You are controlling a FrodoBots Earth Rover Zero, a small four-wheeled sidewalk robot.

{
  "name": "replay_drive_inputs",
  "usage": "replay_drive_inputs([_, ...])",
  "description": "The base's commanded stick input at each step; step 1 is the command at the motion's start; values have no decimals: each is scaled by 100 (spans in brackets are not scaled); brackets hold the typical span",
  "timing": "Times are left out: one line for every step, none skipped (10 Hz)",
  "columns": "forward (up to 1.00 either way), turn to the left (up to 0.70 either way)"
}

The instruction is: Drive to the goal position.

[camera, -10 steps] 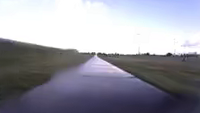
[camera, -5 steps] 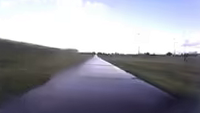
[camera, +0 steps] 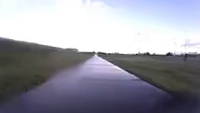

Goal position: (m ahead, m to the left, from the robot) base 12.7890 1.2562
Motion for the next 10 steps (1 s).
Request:
replay_drive_inputs([45, 0])
replay_drive_inputs([45, 0])
replay_drive_inputs([45, 0])
replay_drive_inputs([45, 0])
replay_drive_inputs([45, 0])
replay_drive_inputs([45, 0])
replay_drive_inputs([45, 0])
replay_drive_inputs([45, 0])
replay_drive_inputs([45, 0])
replay_drive_inputs([45, 0])
